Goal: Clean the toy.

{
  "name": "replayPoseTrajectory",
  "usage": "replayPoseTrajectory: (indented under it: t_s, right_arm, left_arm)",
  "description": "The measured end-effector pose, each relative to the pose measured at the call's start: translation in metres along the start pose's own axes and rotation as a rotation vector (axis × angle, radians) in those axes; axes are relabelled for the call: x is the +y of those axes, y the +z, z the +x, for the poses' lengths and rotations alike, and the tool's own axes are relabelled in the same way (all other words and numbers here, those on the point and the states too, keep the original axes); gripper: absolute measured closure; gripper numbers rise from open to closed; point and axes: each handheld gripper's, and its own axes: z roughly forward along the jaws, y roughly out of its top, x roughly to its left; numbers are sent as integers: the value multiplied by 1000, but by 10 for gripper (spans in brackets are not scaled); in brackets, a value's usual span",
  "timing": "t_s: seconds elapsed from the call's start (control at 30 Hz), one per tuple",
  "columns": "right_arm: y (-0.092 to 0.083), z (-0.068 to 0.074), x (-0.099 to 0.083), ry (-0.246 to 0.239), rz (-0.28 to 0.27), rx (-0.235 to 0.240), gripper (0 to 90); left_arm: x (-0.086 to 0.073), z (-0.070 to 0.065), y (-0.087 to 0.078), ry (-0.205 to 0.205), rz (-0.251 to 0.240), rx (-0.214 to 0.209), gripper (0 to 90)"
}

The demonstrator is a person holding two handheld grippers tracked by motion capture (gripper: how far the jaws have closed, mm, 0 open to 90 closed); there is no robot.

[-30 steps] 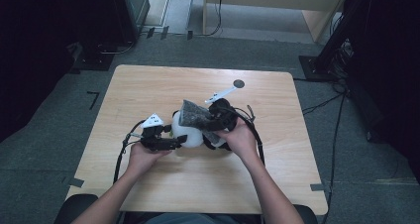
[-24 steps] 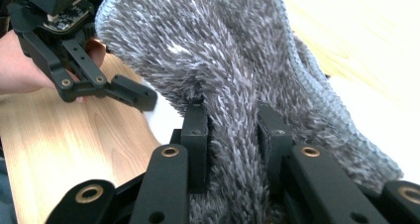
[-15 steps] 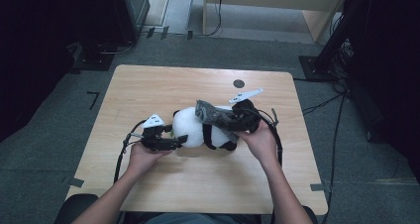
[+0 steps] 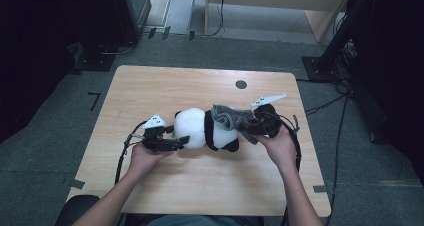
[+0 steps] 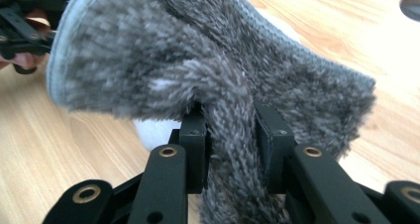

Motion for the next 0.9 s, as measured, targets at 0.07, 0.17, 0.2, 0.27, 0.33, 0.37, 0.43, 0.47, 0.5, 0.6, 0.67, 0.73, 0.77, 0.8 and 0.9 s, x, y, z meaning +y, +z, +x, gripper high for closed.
replayPoseTrajectory:
  t_s: [0.07,0.17,0.2,0.27,0.33,0.37,0.43,0.47,0.5,0.6,0.67,0.73,0.77,0.8,0.9]
  right_arm:
    - [1,-6,-5,19,8,-6,717]
    - [2,-9,-8,26,10,-5,727]
    - [3,-13,-10,35,20,-19,735]
    - [3,-15,-11,39,24,-27,738]
    - [-2,-19,-12,63,20,-41,753]
    - [-4,-20,-11,66,4,-32,754]
    - [-11,-16,-8,68,-28,-2,757]
    - [-14,-13,-5,65,-38,6,758]
    - [-16,-9,-1,53,-48,12,759]
    - [-19,7,15,2,-72,23,761]
    - [-18,14,21,-15,-79,27,761]
    - [-13,30,35,-60,-84,46,760]
    - [-3,42,46,-96,-78,63,761]
    - [3,49,52,-112,-68,71,760]
    - [27,67,66,-154,-35,85,760]
  left_arm:
    - [0,0,0,2,1,-2,243]
    - [0,1,0,1,2,-3,243]
    - [1,1,0,0,3,-3,243]
    - [1,1,0,-2,2,-4,243]
    - [1,1,0,-2,6,-5,243]
    - [1,1,0,-2,6,-5,243]
    - [0,1,0,-2,5,-5,243]
    - [0,1,0,-1,6,-4,243]
    - [0,1,0,-1,6,-4,243]
    - [0,0,0,-2,4,-2,243]
    - [0,0,0,0,5,-2,243]
    - [1,1,0,-1,4,-2,243]
    - [1,1,0,-1,4,-2,243]
    - [1,0,0,-6,0,-2,243]
    - [1,0,0,0,1,0,243]
